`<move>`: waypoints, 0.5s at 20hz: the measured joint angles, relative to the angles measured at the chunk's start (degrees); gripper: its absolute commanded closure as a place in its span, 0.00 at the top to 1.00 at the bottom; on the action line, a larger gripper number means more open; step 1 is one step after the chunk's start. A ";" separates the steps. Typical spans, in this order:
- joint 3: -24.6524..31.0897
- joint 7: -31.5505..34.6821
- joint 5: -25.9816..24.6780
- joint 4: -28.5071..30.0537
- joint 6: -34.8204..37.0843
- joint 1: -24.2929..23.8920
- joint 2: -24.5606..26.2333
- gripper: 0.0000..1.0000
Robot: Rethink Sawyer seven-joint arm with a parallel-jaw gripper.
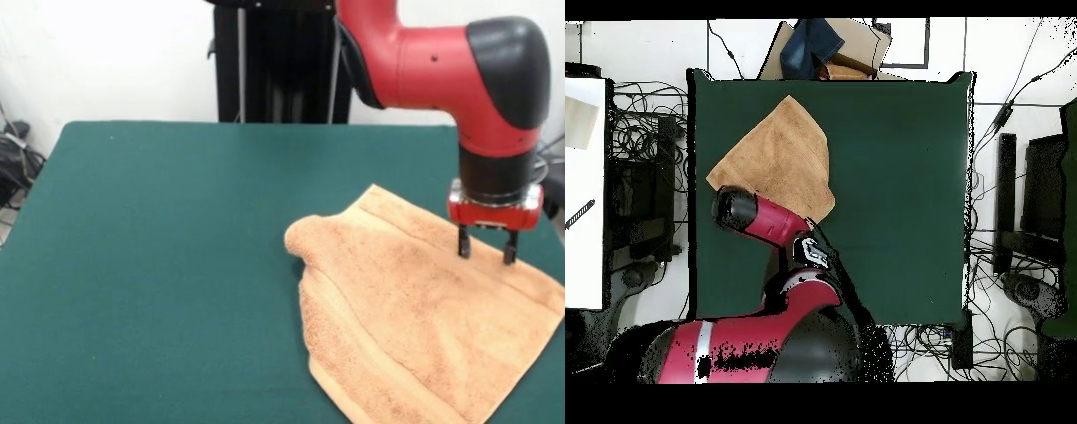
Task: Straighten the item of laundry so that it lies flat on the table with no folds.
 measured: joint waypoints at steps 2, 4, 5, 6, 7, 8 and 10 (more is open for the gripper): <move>-2.50 0.02 -0.04 -2.11 0.92 2.35 0.72 1.00; -5.87 0.02 -0.04 -4.88 3.37 5.36 1.62 1.00; -7.50 0.04 -0.05 -6.30 4.92 6.78 2.20 1.00; -10.00 0.05 -0.02 -8.64 7.54 8.87 3.22 1.00; -12.79 0.21 0.01 -11.55 10.92 11.04 4.58 1.00; -14.26 0.36 0.04 -13.26 12.88 12.09 5.40 1.00; -17.15 0.76 0.04 -17.08 17.16 13.92 7.29 1.00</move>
